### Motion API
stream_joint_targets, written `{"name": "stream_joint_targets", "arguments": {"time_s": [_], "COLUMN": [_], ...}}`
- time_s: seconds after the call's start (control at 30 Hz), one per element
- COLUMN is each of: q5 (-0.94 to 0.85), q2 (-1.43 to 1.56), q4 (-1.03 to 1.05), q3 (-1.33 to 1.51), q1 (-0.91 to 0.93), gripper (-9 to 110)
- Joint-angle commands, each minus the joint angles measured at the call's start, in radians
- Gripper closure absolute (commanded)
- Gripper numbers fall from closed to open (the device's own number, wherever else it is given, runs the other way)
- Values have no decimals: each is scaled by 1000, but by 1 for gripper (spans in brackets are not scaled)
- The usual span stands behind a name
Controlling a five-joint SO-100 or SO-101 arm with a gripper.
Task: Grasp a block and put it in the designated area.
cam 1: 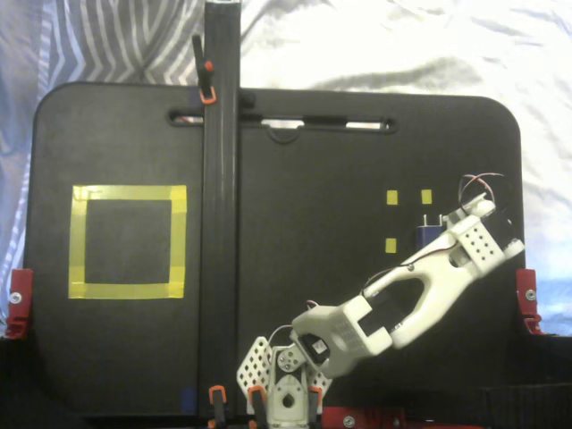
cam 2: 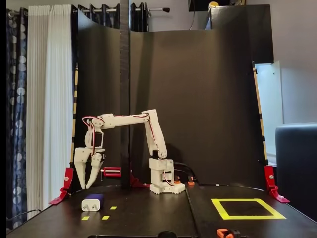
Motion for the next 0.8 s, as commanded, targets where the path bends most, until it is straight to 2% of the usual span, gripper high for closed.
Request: {"name": "stream_joint_targets", "arguments": {"time_s": [0.0, 0.07, 0.13, 0.27, 0.77], "q5": [-2, -5, -5, -5, 2], "q2": [5, 6, 6, 5, -69], "q4": [-8, -9, -14, -26, -46], "q3": [-37, -40, -40, -40, -37], "q1": [8, 9, 9, 8, 15], "gripper": [90, 79, 76, 61, 60]}}
